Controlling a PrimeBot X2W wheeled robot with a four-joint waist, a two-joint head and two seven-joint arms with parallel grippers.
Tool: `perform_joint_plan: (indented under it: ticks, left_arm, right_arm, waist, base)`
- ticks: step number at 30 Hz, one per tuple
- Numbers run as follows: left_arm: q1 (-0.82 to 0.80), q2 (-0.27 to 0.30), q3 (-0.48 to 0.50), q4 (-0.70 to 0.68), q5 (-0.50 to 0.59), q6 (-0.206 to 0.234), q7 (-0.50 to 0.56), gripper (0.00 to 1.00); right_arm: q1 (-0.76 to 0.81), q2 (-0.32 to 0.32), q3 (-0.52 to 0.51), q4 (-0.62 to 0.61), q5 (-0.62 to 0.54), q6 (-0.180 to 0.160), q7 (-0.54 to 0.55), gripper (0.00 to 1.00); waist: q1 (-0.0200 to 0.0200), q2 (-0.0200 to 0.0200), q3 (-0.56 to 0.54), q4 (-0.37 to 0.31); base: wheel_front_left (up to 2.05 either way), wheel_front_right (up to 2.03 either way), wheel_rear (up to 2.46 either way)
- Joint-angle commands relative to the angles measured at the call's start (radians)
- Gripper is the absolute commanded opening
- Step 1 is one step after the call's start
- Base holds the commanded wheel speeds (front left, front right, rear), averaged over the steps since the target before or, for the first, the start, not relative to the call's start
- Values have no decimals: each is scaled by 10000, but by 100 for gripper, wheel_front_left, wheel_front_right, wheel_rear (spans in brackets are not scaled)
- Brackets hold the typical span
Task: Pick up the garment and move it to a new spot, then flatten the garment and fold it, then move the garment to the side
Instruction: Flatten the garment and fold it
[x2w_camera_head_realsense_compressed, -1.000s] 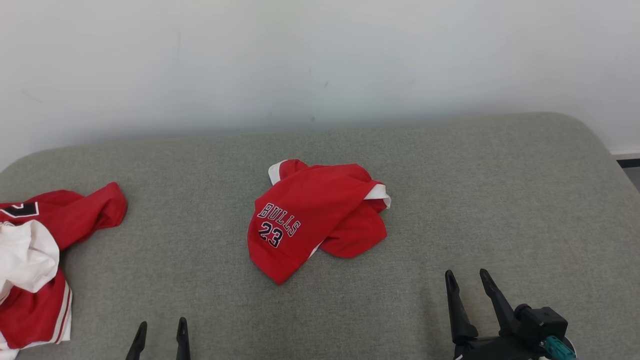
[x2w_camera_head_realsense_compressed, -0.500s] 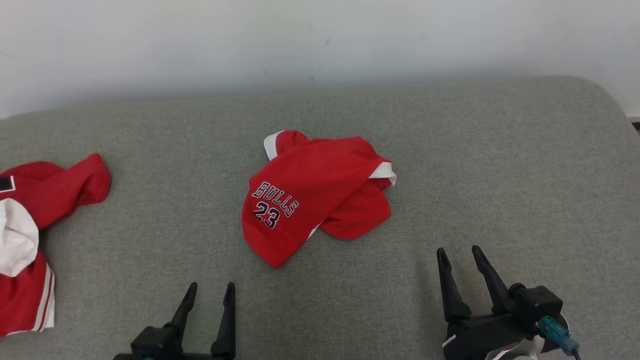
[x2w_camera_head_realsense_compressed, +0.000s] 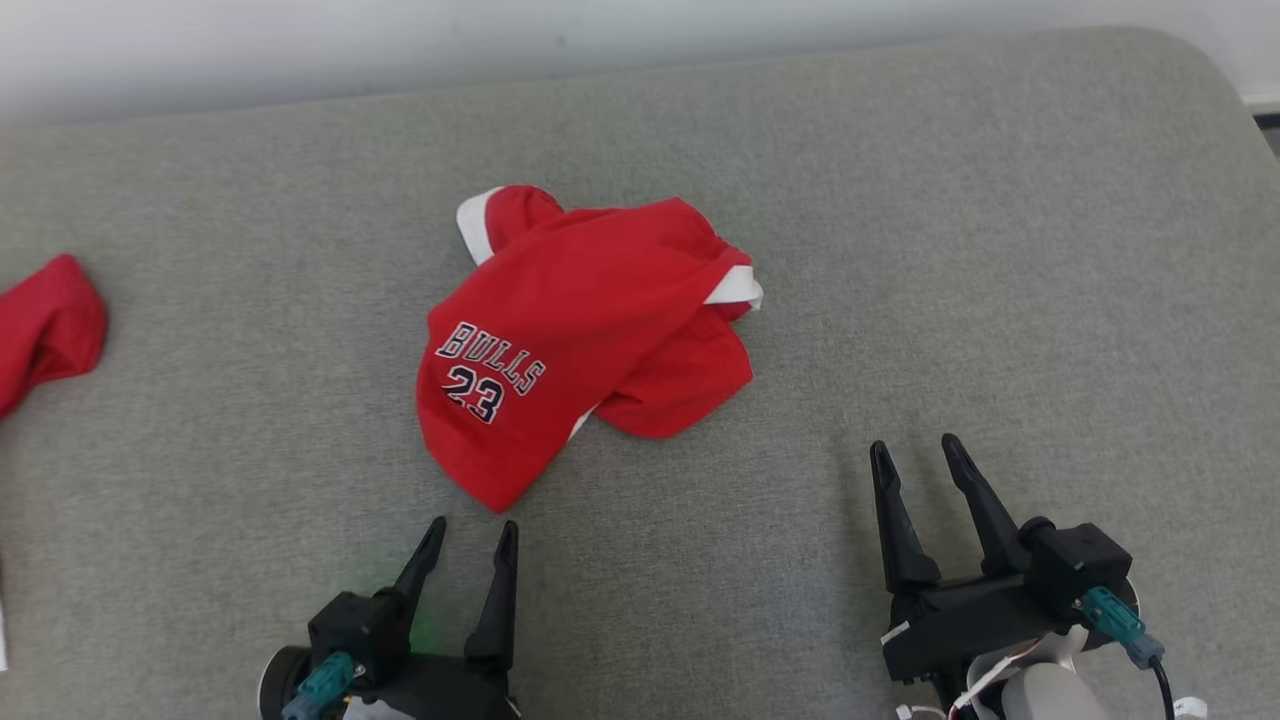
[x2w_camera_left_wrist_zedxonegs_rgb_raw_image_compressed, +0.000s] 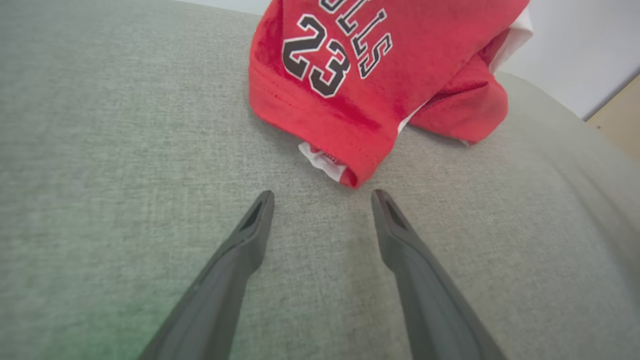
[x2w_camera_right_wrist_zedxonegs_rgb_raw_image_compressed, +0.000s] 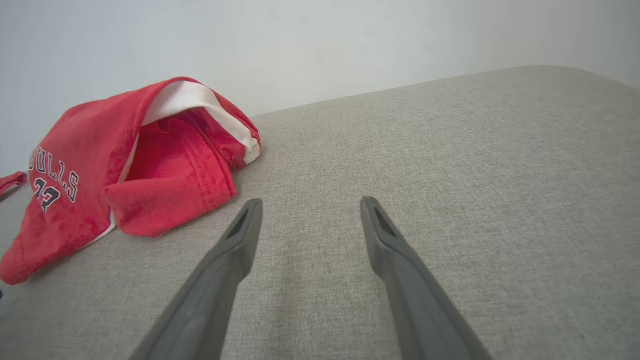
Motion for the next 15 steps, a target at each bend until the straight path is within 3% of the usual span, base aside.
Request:
perform_joint_plan:
  ticks: [1,6,9,10,11,13,15]
  left_arm:
    - [-181,9,-64,46,-49,-12,-32,100]
    - [-393,9,-208,61,-231,-5,-25,100]
    - [-450,9,-130,1,-275,-6,-25,91]
    - [-481,7,-111,-139,-261,-8,-25,77]
    - [-491,6,-93,-257,-159,-6,-28,45]
    - [-407,15,-15,-517,-8,-7,-31,0]
    - [-263,16,113,-761,28,-5,-32,0]
  right_arm:
    - [-94,-13,12,-42,28,-22,-3,100]
    - [-188,-10,40,-42,17,-22,-3,100]
    - [-200,-29,76,-5,39,-22,-3,100]
    - [-205,-27,84,4,44,-22,-2,100]
    - [-210,-27,91,14,48,-22,-2,100]
    - [-180,-33,88,57,61,-22,-3,100]
    - [-101,-22,72,115,70,-22,-3,100]
  waist:
    - [-1,0,280,-254]
    - [-1,0,389,-349]
    - [-1,0,382,-411]
    - [-1,0,375,-428]
    - [-1,0,358,-443]
    - [-1,0,259,-454]
    - [-1,0,83,-446]
  base:
    - [0,0,0]
    - [0,0,0]
    - [0,0,0]
    - [0,0,0]
    - [0,0,0]
    - [0,0,0]
    - [0,0,0]
